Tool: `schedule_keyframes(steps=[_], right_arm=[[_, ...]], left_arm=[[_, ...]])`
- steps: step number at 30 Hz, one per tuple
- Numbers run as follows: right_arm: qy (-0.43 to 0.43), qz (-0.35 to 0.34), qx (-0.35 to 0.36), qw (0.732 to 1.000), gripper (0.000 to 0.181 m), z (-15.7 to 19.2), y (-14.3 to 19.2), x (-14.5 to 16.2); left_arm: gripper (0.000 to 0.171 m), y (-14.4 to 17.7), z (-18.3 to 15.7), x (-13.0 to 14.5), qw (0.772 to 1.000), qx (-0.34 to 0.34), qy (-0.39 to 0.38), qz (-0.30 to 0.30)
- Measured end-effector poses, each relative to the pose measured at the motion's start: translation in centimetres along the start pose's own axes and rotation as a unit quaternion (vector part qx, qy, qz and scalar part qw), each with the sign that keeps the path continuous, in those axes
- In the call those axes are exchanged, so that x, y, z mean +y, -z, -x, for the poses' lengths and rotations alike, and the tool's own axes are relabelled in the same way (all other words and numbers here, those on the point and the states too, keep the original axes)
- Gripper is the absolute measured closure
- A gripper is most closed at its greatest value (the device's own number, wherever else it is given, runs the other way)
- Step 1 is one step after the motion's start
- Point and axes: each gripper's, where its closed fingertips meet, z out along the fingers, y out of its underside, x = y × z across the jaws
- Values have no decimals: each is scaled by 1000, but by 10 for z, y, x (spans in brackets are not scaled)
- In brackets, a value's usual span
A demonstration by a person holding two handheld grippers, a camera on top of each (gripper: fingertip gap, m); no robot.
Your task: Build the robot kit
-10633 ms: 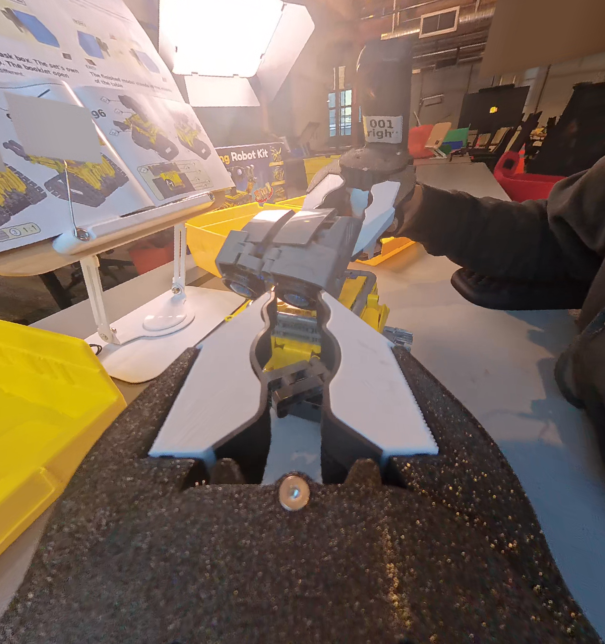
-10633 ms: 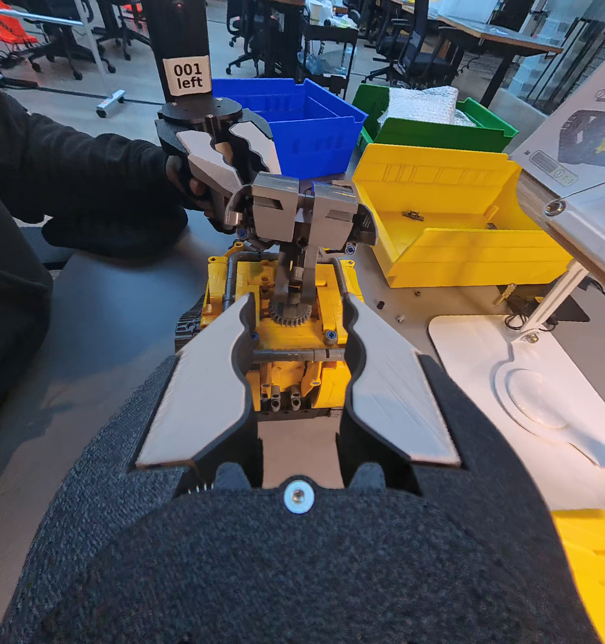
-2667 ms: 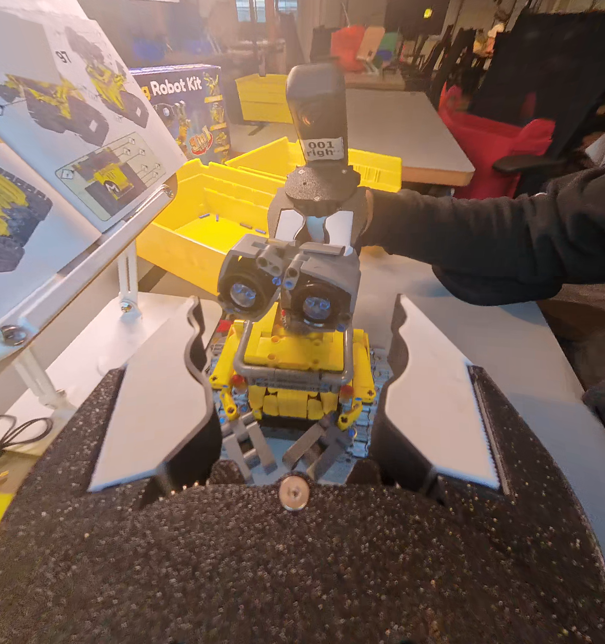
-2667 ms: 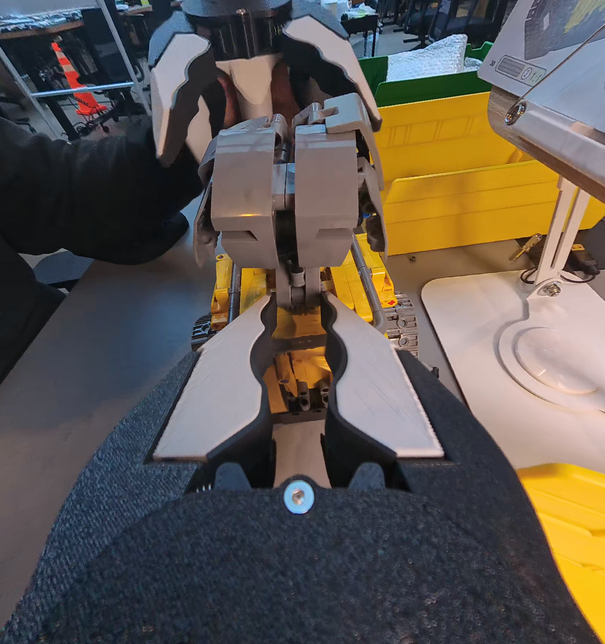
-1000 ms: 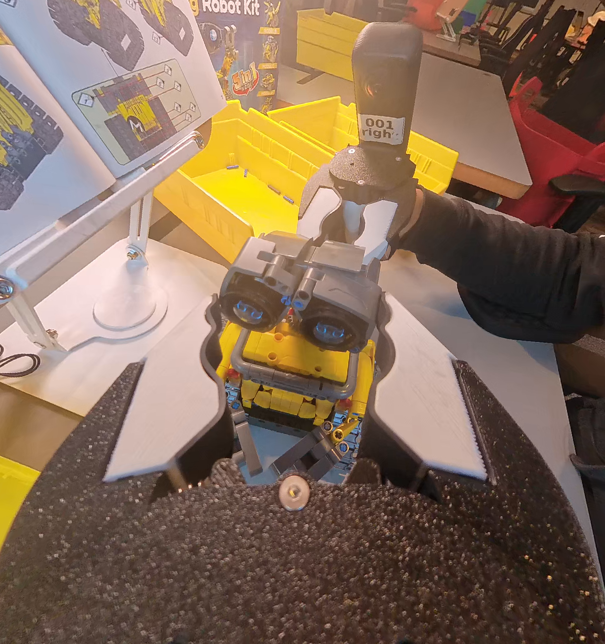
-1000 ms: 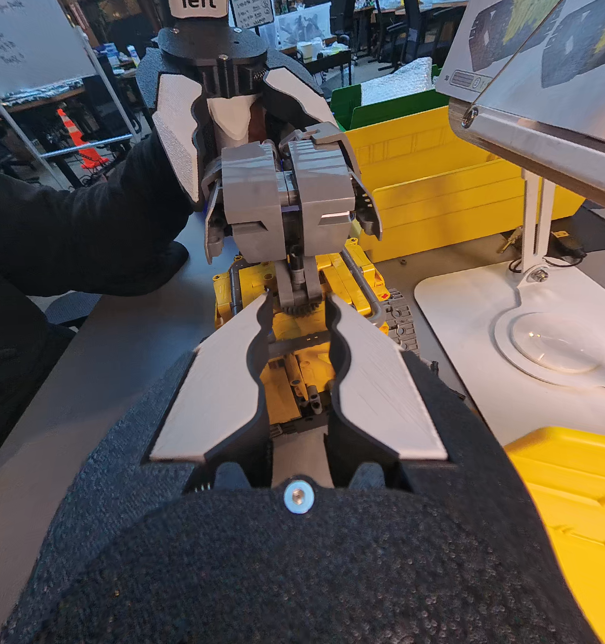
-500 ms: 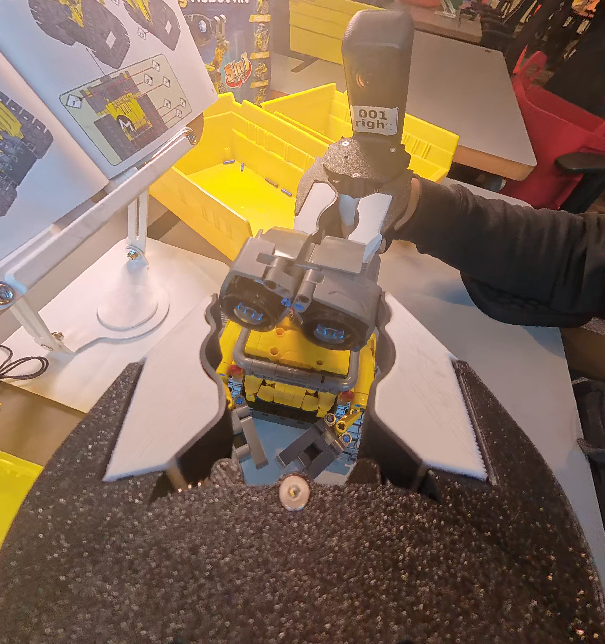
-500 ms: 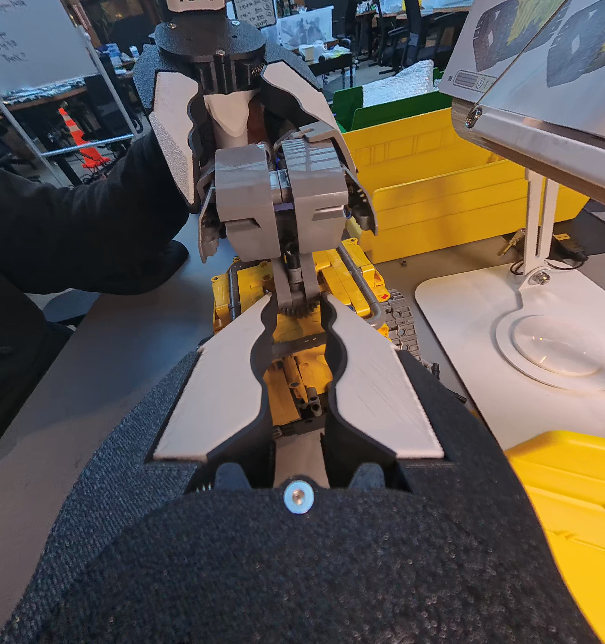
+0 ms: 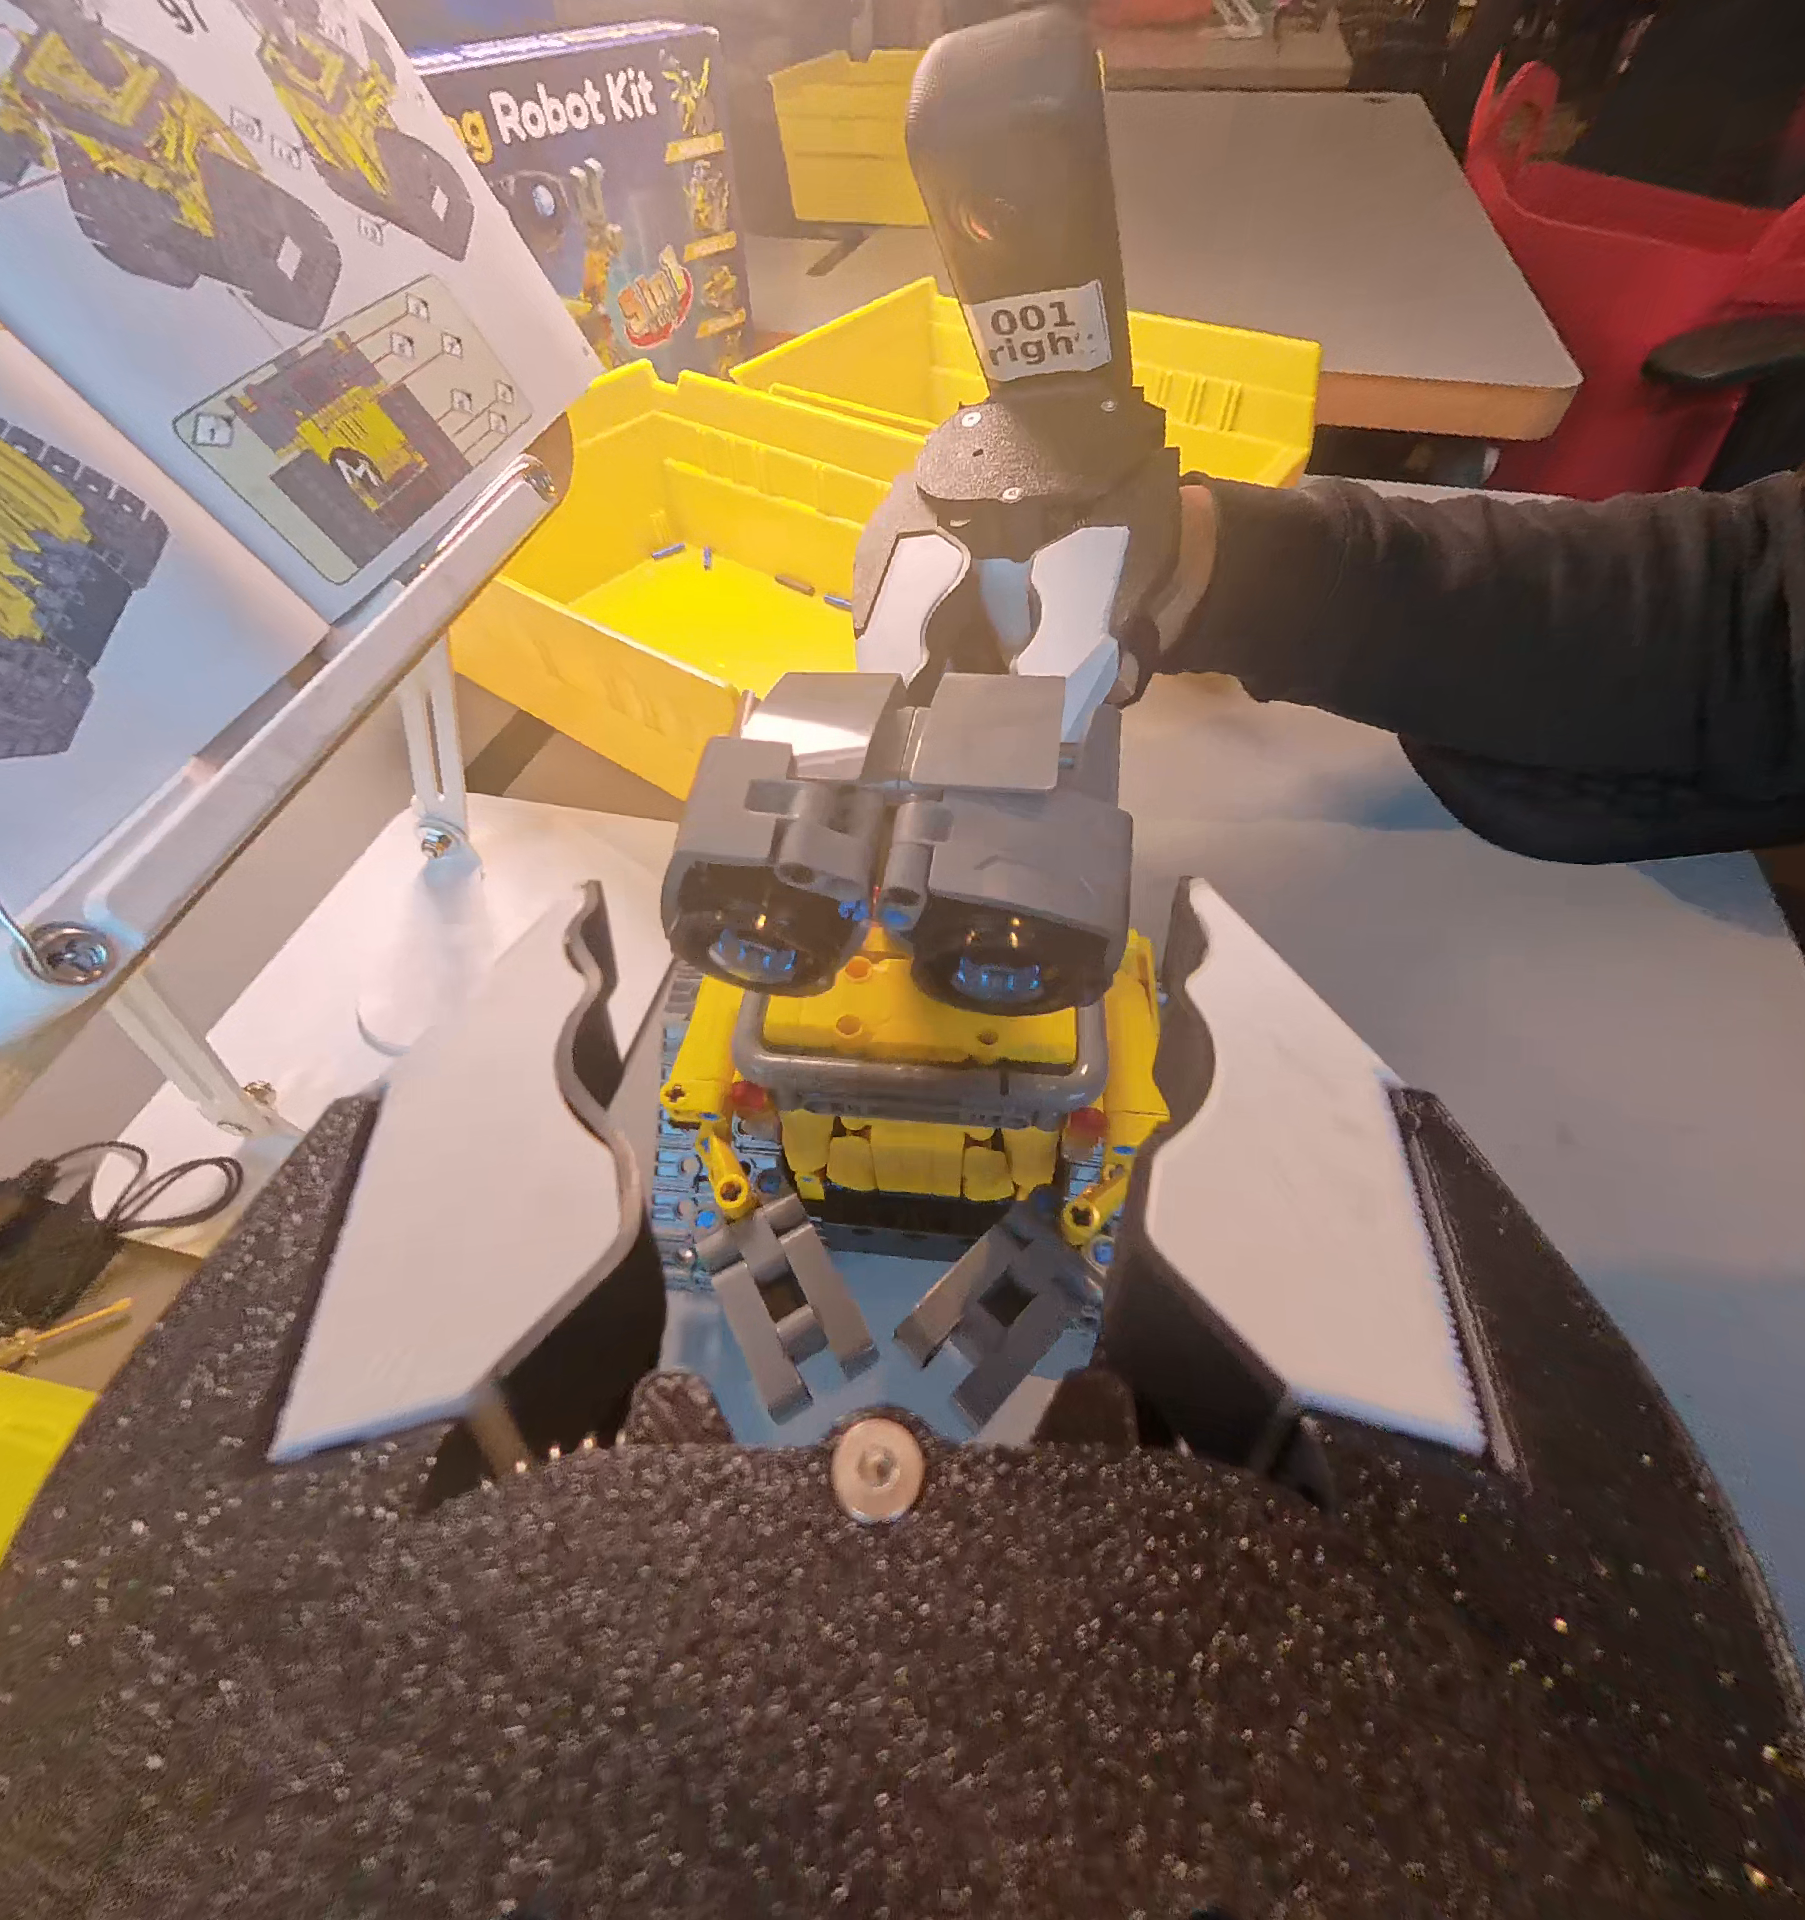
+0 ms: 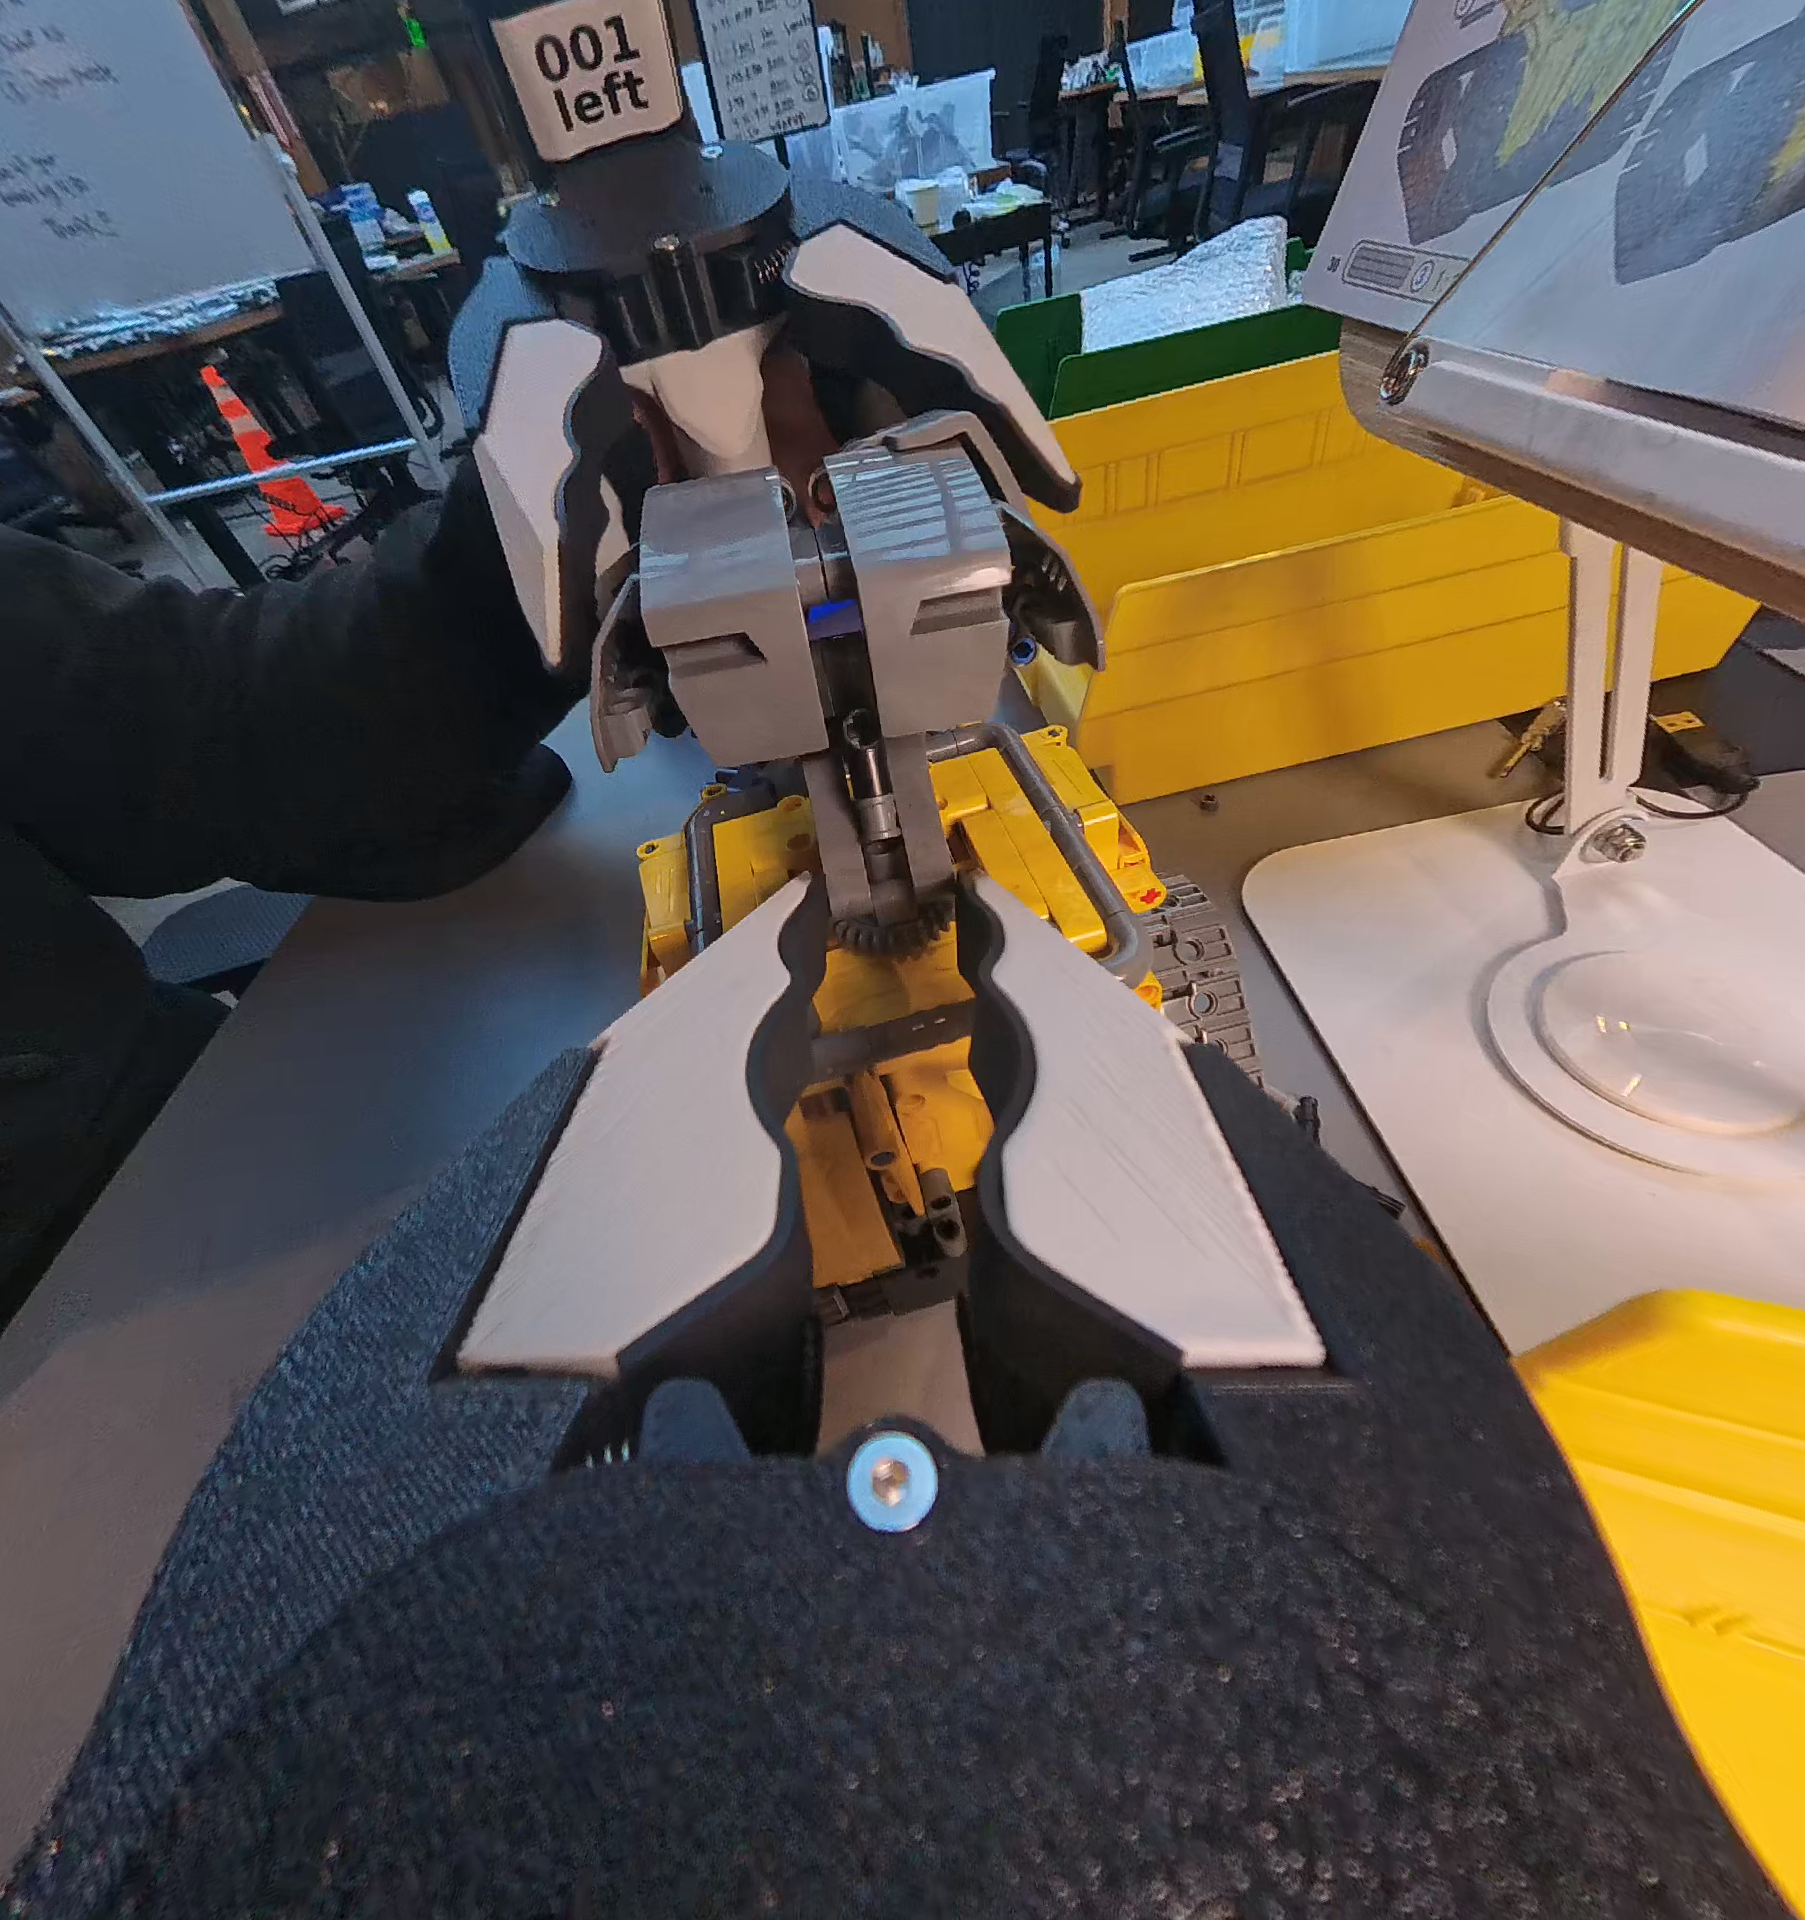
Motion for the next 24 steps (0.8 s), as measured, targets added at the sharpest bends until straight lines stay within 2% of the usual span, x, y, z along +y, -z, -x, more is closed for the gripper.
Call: schedule_keyframes(steps=[2, 5, 24], right_arm=[[-1, -3, -1, 1000, 157, 0, 0, 0], [-3, -4, -2, 1000, 157, 0, 0, 0], [3, 16, -4, 1000, 159, 1, 0, 8]], left_arm=[[67, -4, -1, -1, 1000, 2, -9, -13], [80, -6, -2, -5, 999, 2, -12, -30], [81, -3, -2, -7, 999, 0, -12, -31]])
